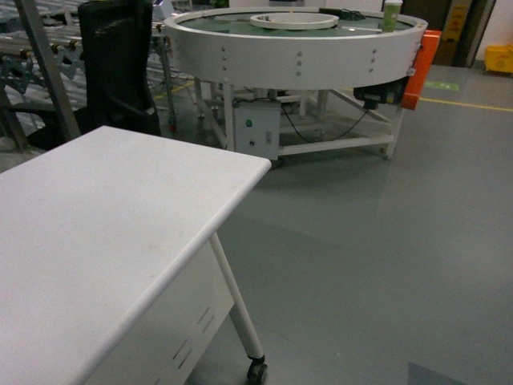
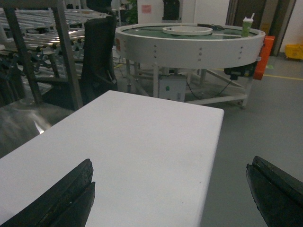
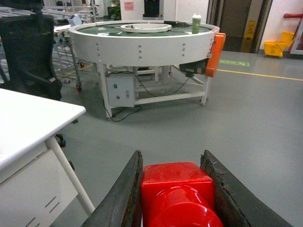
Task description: Pick red block from blue box to shelf
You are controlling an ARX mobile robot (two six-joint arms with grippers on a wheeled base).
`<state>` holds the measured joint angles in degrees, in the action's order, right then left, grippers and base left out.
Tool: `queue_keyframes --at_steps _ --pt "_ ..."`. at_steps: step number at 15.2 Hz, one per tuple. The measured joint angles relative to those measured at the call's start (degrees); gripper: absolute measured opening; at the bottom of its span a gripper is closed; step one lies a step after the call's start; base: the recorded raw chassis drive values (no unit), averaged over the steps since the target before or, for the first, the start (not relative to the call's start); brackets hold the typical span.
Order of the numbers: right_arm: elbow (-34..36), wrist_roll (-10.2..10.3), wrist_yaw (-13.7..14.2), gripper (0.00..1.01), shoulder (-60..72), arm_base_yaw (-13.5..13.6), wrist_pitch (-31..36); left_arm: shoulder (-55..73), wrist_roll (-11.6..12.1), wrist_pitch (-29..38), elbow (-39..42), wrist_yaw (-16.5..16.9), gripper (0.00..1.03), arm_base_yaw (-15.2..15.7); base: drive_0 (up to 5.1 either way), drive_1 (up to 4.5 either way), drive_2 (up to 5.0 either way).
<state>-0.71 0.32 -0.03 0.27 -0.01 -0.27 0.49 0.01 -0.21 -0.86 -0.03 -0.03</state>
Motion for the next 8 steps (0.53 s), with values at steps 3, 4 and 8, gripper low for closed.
queue_keyframes --at_steps 3,4,8 --pt "0.0 0.0 0.0 0.28 0.0 0.0 0.0 0.0 0.0 0.0 0.0 0.0 0.98 0.0 -1.6 -1.58 -1.6" --pt "0.0 0.0 0.0 0.28 0.0 0.0 0.0 0.0 0.0 0.0 0.0 0.0 0.98 0.0 -1.6 -1.58 -1.6" --pt "0.0 0.0 0.0 0.28 0.0 0.0 0.0 0.0 0.0 0.0 0.0 0.0 0.98 0.0 -1.6 -1.58 -1.6"
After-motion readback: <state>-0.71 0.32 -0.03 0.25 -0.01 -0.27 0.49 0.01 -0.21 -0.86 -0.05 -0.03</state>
